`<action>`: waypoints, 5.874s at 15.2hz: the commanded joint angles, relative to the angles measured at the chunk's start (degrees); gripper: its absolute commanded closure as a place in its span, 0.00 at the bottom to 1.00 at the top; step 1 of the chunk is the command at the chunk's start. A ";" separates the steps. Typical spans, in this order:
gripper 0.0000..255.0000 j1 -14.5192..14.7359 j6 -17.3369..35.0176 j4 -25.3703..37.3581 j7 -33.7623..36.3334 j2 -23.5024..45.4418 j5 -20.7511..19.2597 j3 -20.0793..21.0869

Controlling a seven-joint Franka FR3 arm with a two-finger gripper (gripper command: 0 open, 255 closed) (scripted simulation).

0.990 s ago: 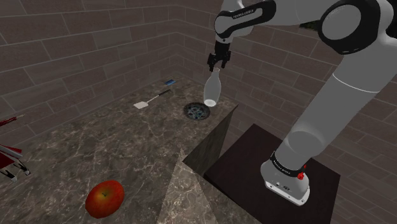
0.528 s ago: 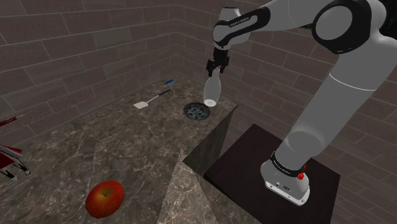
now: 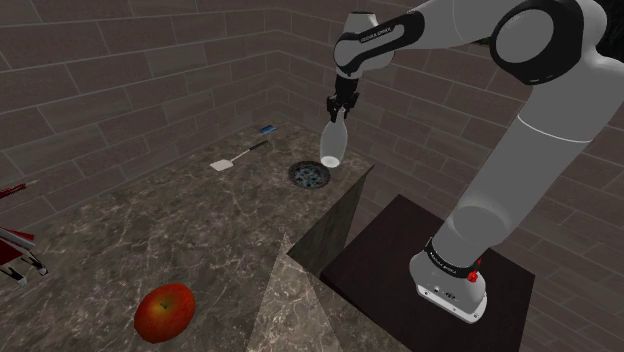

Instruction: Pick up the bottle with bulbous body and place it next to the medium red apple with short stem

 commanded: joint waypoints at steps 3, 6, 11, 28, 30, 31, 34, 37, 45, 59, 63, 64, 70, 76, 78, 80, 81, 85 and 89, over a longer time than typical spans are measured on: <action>1.00 0.00 0.00 -0.02 0.01 0.01 0.00 0.00; 1.00 0.01 0.00 -0.03 0.02 0.01 -0.01 0.01; 1.00 0.02 -2.22 1.40 0.16 -0.81 -0.22 0.02; 1.00 0.14 -15.01 11.59 0.61 -3.47 -0.84 0.17; 1.00 0.15 -16.54 13.04 0.62 -3.55 -0.85 0.18; 1.00 0.15 -17.31 13.79 0.62 -3.57 -0.85 0.18; 1.00 0.16 -19.62 16.12 0.61 -3.55 -0.84 0.19; 1.00 0.16 -21.96 18.60 0.59 -3.41 -0.81 0.19; 1.00 0.12 -28.35 25.96 0.42 -2.42 -0.59 0.14; 1.00 -0.29 -40.61 42.53 -0.24 1.99 0.42 -0.25; 1.00 -0.61 -44.62 48.64 -0.55 4.15 0.96 -0.45; 1.00 -0.72 -45.69 50.32 -0.63 4.79 1.12 -0.51; 1.00 -1.62 -52.17 61.10 -1.18 9.18 2.33 -0.90; 1.00 4.45 -46.27 46.82 7.76 0.60 -0.42 3.18; 1.00 6.02 -44.86 43.54 10.70 -1.27 -0.88 4.67; 1.00 7.50 -43.60 40.74 13.61 -2.78 -1.20 6.14; 1.00 8.20 -43.02 39.51 15.05 -3.41 -1.31 6.90; 1.00 10.83 -40.91 35.55 20.74 -5.17 -1.54 9.95; 1.00 13.37 -39.08 32.97 26.34 -5.80 -1.58 12.98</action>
